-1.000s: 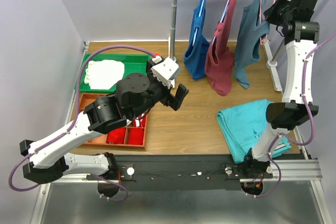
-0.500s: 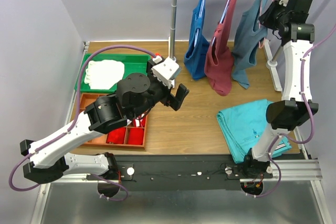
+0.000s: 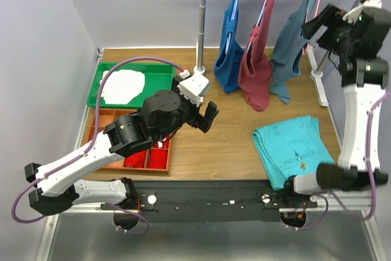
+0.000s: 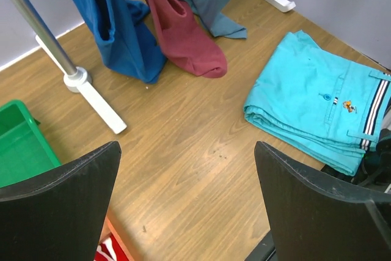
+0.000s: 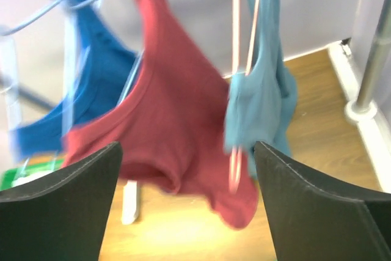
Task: Place the tank top on the hanger
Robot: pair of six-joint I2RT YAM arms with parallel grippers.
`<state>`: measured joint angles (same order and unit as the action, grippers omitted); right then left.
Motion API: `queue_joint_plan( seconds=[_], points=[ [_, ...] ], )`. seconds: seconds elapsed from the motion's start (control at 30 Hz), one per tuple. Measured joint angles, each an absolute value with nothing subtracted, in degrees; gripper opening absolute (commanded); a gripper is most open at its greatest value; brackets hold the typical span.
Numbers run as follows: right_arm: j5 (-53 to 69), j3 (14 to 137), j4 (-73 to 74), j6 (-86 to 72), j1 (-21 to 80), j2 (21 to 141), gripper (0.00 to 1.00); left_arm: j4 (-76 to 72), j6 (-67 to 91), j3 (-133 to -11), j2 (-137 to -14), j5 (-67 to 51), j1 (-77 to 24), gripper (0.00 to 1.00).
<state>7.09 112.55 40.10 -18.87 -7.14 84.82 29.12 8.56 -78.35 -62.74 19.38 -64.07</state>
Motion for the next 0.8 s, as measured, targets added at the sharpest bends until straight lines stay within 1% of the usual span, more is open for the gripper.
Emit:
queue_joint_plan(
  seconds=[0.13, 0.17, 0.37, 0.53, 0.67, 0.8],
  points=[
    [10.6, 97.3, 36.8, -21.8, -7.1, 71.1, 1.0, 28.9, 10.7, -76.6, -62.2, 19.3, -63.2, 0.99],
    [11.0, 96.2, 36.7, -22.2, -7.1, 68.5, 1.0, 28.6, 11.5, -76.2, -62.2, 19.3, -62.7, 0.99],
    [20.6, 72.7, 34.3, -26.9, -7.1, 52.4, 1.0, 28.1, 16.3, -71.3, -61.9, 18.5, -60.0, 0.99],
    [26.2, 57.6, 34.4, -29.9, -7.1, 44.5, 1.0, 25.5, 21.4, -61.5, -61.1, 17.4, -57.9, 0.99],
    [28.7, 47.2, 33.2, -31.6, -7.1, 40.4, 1.0, 23.6, 25.7, -54.3, -61.0, 17.3, -57.1, 0.99],
    [30.0, 39.0, 31.4, -33.4, -7.1, 39.8, 1.0, 21.0, 29.8, -49.7, -61.0, 17.3, -57.1, 0.99]
  ],
)
